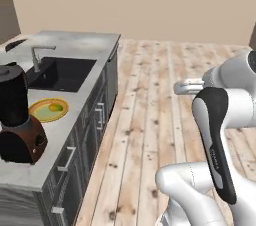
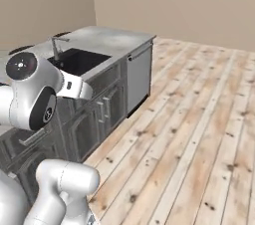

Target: Pick the mango and kiwi from the fridge and place them on the plate next to the blender to make a fruit smoothie.

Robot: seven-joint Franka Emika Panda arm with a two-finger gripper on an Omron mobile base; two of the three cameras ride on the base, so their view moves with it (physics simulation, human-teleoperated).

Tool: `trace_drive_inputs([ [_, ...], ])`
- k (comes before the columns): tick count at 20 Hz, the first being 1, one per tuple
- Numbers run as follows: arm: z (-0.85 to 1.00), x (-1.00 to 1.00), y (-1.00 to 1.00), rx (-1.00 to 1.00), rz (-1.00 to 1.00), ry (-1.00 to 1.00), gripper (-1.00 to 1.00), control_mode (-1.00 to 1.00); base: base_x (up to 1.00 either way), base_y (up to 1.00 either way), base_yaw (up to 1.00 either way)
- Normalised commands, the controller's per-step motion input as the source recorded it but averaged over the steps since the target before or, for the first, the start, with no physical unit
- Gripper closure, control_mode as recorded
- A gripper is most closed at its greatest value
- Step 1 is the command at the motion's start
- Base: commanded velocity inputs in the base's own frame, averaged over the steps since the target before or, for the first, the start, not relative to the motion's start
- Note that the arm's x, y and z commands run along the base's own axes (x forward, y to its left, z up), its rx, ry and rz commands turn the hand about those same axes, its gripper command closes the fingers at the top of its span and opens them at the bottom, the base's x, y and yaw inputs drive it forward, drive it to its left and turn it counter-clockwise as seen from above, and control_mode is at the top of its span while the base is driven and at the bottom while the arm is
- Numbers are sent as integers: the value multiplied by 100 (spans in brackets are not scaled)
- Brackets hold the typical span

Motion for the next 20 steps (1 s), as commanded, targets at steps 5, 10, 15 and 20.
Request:
trace_drive_inputs([
  [5, 0, 0, 0, 0, 0, 0, 100, 100, 100, 0, 54],
  [10, 0, 0, 0, 0, 0, 0, 100, 100, 77, 0, 60],
  [15, 0, 0, 0, 0, 0, 0, 100, 100, 44, 0, 61],
  [20, 0, 0, 0, 0, 0, 0, 100, 100, 65, -10, 59],
])
